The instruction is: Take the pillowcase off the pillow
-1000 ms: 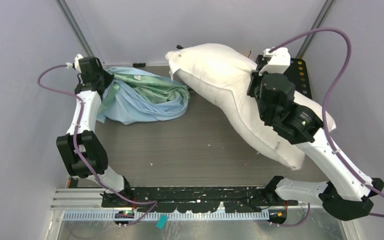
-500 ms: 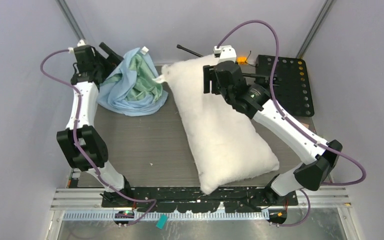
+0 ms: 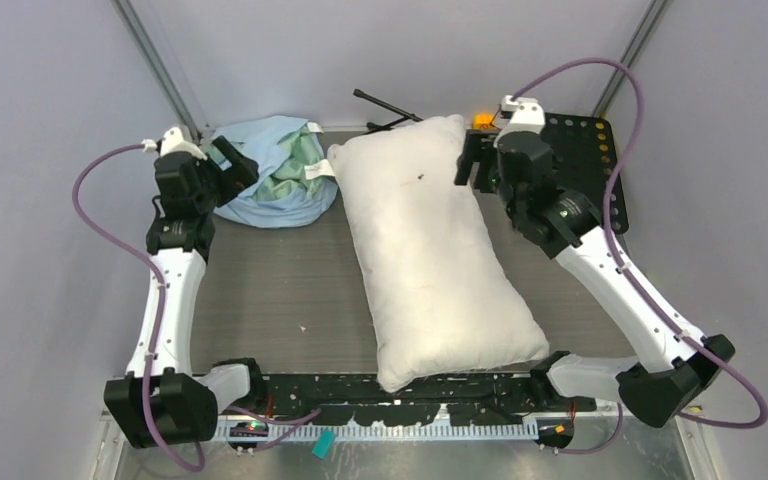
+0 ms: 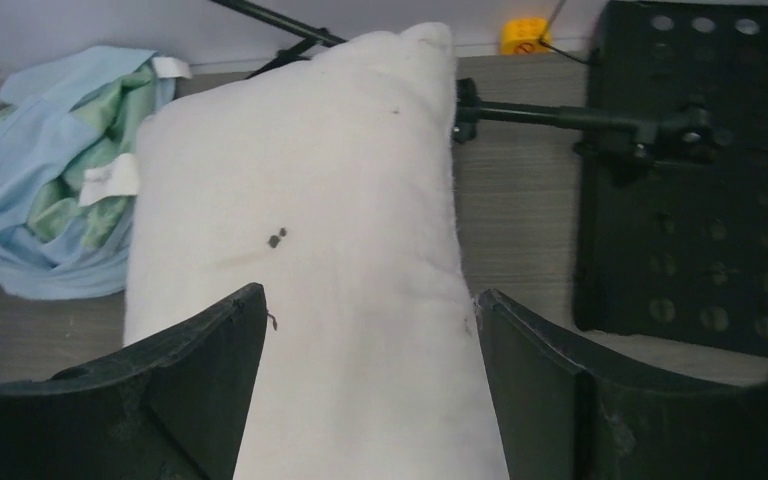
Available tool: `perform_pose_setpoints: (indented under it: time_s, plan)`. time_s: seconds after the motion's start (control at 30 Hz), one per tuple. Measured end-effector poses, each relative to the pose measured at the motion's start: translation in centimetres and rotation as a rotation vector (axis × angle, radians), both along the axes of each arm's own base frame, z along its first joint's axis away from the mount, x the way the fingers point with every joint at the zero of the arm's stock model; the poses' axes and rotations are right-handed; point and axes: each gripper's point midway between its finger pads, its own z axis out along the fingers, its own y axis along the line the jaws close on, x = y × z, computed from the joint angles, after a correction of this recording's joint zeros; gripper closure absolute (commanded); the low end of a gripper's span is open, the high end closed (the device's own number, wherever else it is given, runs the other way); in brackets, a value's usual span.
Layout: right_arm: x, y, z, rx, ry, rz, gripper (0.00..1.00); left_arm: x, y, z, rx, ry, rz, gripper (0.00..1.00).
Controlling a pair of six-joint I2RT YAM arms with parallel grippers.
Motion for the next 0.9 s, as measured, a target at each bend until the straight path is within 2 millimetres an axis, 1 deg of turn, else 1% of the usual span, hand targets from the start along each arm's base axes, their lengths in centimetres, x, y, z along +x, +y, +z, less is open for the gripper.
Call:
perform_pose_setpoints:
  time_s: [0.03,0.1,0.13,0.23,0.27,0.3,0.4,0.43,0.5,0.6,0.67,0.77,0.9]
  plan:
    - [0.2,-1.5,-0.4,0.006,0.006,-0.04,0.19,-0.3,0.1,-0.5,0.003,0.002,0.007,0.0]
    - [0.5,-4.6,-1.5,0.023,0.019,-0.12,0.19,-0.8,0.3,-2.3,0.009,0.023,0.02,0.0]
    - [0.6,-5.7,-2.1,0.027,0.028,-0.151,0.19,-1.0,0.3,-3.3,0.009,0.038,0.022,0.0]
    - [0.4,-9.7,-4.4,0.042,0.057,-0.262,0.19,-1.7,0.2,-7.2,0.012,0.109,0.023,0.0]
    - [0.1,-10.2,-5.1,0.046,0.066,-0.276,0.19,-1.9,0.2,-8.3,0.018,0.131,0.024,0.0]
    - [0.0,-11.7,-5.8,0.052,0.074,-0.32,0.19,-2.2,0.1,-9.3,0.023,0.148,0.024,0.0]
    - [-0.5,-14.0,-7.8,0.071,0.084,-0.393,0.19,-2.8,0.1,-11.6,0.035,0.175,0.021,0.0]
    - [-0.7,-14.7,-8.5,0.074,0.084,-0.413,0.19,-2.9,0.0,-12.0,0.037,0.181,0.019,0.0]
    - [-0.9,-15.5,-10.0,0.072,0.083,-0.438,0.18,-3.1,0.0,-13.1,0.053,0.175,0.012,0.0]
    - [-0.9,-15.8,-12.3,0.056,0.083,-0.452,0.18,-3.5,0.1,-15.0,0.078,0.174,0.007,0.0]
    - [-0.8,-16.1,-13.6,0.041,0.081,-0.462,0.18,-3.6,0.2,-15.8,0.095,0.174,0.004,0.0]
    - [-0.6,-16.5,-14.9,0.027,0.067,-0.475,0.16,-3.2,0.4,-16.6,0.137,0.162,-0.006,0.0]
    - [0.3,-16.5,-15.8,0.005,0.062,-0.477,0.14,-2.7,1.0,-16.9,0.194,0.146,-0.009,0.0]
